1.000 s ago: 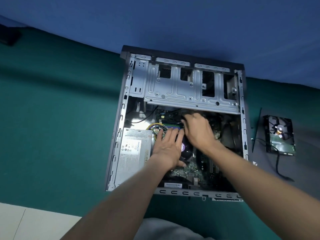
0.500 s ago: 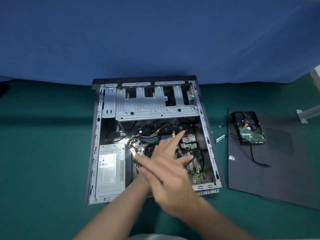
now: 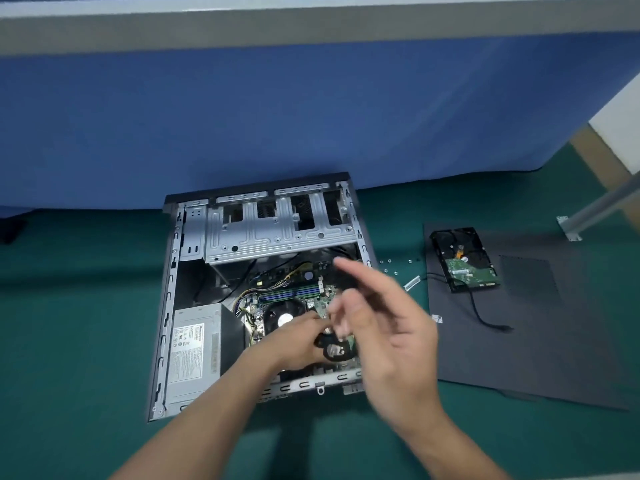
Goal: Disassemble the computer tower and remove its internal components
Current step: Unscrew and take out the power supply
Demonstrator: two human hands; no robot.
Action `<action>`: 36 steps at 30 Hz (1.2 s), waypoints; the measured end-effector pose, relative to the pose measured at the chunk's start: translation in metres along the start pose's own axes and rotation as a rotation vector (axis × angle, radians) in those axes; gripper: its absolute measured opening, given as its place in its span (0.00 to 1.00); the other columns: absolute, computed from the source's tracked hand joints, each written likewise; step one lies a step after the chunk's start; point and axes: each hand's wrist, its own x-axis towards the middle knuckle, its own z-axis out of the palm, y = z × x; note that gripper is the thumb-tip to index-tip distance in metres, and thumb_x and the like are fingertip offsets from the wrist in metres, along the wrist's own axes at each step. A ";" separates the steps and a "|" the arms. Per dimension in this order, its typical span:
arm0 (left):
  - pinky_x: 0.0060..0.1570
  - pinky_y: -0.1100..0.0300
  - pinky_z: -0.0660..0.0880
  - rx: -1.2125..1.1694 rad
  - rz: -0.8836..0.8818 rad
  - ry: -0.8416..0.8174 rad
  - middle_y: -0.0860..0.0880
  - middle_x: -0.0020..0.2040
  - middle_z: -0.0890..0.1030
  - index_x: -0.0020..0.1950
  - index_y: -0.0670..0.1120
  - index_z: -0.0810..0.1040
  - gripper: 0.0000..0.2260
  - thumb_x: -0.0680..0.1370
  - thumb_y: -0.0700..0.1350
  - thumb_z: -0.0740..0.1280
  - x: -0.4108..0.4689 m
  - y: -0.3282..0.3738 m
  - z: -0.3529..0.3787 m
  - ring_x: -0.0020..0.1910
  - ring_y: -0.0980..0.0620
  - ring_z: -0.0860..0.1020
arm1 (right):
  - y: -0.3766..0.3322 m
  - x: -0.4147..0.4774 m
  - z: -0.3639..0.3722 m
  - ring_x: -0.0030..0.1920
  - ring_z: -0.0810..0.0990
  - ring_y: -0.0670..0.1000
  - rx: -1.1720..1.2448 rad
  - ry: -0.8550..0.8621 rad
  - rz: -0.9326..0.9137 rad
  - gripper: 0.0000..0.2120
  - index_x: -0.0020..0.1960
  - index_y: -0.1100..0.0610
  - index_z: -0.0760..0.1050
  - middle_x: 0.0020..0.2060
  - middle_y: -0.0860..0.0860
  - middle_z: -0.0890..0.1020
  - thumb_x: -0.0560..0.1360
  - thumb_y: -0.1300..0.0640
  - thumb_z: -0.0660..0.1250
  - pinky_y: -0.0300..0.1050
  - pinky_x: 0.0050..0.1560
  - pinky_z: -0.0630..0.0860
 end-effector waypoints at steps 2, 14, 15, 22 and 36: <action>0.57 0.56 0.72 0.033 0.000 0.053 0.47 0.53 0.78 0.58 0.44 0.78 0.11 0.77 0.46 0.68 0.000 0.003 -0.003 0.53 0.48 0.76 | 0.001 0.008 -0.015 0.34 0.76 0.44 0.038 0.035 0.030 0.14 0.60 0.46 0.78 0.39 0.51 0.81 0.78 0.58 0.62 0.36 0.38 0.75; 0.40 0.56 0.71 0.419 0.564 0.846 0.47 0.39 0.77 0.39 0.40 0.80 0.04 0.73 0.38 0.72 -0.016 0.076 -0.081 0.40 0.47 0.71 | 0.048 0.067 -0.083 0.31 0.71 0.50 -0.417 -0.279 0.415 0.35 0.75 0.39 0.50 0.37 0.44 0.84 0.77 0.56 0.66 0.43 0.38 0.70; 0.39 0.55 0.72 0.478 0.609 0.836 0.46 0.39 0.77 0.39 0.39 0.80 0.04 0.73 0.36 0.71 -0.017 0.082 -0.086 0.39 0.47 0.72 | 0.047 0.074 -0.086 0.31 0.69 0.49 -0.375 -0.341 0.429 0.39 0.75 0.36 0.47 0.34 0.46 0.82 0.75 0.57 0.66 0.47 0.37 0.68; 0.38 0.52 0.72 0.627 0.960 0.719 0.42 0.45 0.81 0.41 0.37 0.80 0.12 0.81 0.33 0.61 -0.011 0.124 -0.096 0.38 0.44 0.74 | 0.016 0.110 -0.145 0.35 0.76 0.56 -0.212 -0.746 0.570 0.47 0.71 0.29 0.55 0.31 0.54 0.77 0.67 0.68 0.69 0.57 0.40 0.75; 0.73 0.53 0.55 0.305 0.262 0.536 0.46 0.78 0.56 0.78 0.44 0.54 0.31 0.81 0.58 0.58 0.086 0.128 -0.011 0.74 0.47 0.60 | 0.042 0.058 -0.255 0.27 0.70 0.45 -1.030 -0.001 0.410 0.14 0.35 0.54 0.73 0.25 0.48 0.73 0.77 0.50 0.65 0.35 0.27 0.65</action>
